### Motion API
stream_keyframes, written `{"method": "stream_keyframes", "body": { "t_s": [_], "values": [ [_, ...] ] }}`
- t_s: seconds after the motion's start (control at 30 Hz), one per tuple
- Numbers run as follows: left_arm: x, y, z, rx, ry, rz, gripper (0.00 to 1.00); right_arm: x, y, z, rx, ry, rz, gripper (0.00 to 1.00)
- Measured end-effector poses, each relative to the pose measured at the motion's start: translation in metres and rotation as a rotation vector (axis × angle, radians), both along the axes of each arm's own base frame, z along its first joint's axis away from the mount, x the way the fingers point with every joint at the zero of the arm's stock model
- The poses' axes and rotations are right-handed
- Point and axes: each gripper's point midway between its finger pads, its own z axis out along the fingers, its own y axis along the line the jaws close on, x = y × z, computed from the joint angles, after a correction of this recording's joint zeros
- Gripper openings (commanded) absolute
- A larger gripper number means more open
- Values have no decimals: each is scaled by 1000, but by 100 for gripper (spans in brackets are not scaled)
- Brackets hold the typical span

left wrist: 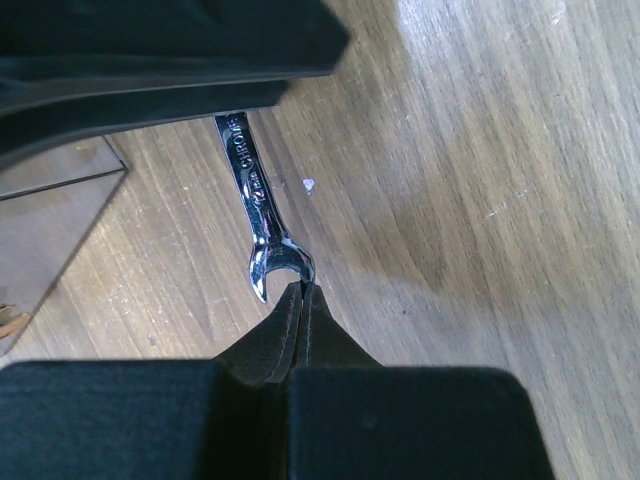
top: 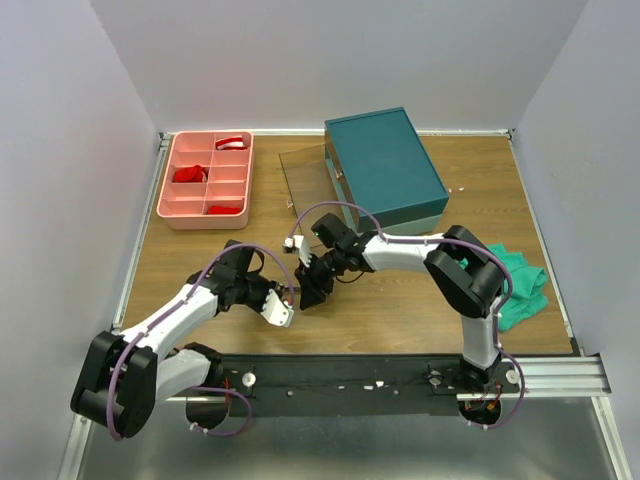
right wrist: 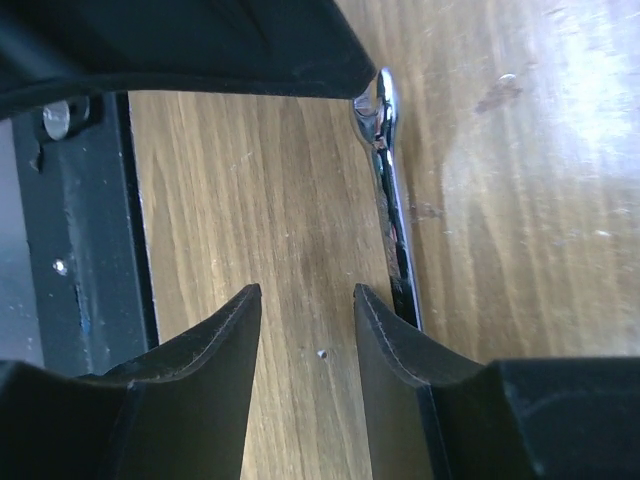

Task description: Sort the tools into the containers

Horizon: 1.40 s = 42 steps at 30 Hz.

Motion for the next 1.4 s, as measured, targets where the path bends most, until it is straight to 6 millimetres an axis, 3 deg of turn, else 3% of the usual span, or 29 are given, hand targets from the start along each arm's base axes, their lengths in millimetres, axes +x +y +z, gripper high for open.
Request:
{"method": "stream_keyframes", "body": {
  "t_s": [0.07,0.2,0.3,0.4,0.5,0.57,0.67,0.8,0.83,0.87,0.9,1.03,1.23,1.4],
  "values": [
    [-1,0,1,-6,-3,0,0,-3,1,-5,-9,-3,11,40],
    [-2,-1,4,-26,-18,7,0,-6,2,-11,-21,-16,24,13],
    [-2,-2,7,-38,-24,17,0,-4,2,-13,-27,-29,20,1],
    [-1,-2,10,-56,-20,46,2,-1,1,-15,-35,-45,14,1],
    [1,-3,16,-83,-22,84,21,1,-1,-15,-46,-63,11,1],
    [4,-4,25,-115,-32,126,22,2,-3,-10,-49,-77,12,0],
    [7,-3,44,-160,-68,177,15,1,-7,15,-28,-117,26,1],
    [2,-4,75,-232,-135,183,4,1,-8,59,46,-201,48,48],
    [-3,-4,79,-246,-139,174,6,2,-8,73,73,-233,55,51],
    [-8,-5,81,-258,-137,168,13,2,-9,84,92,-258,58,52],
    [-11,-5,82,-265,-131,166,29,3,-9,90,105,-278,61,54],
    [-21,-3,71,-262,-64,188,47,8,-11,92,98,-324,67,54],
    [-29,-1,36,-181,96,202,45,23,-21,78,50,-304,33,54],
    [-23,-7,19,-87,291,202,43,36,-26,86,65,-295,11,61]
  ]
}}
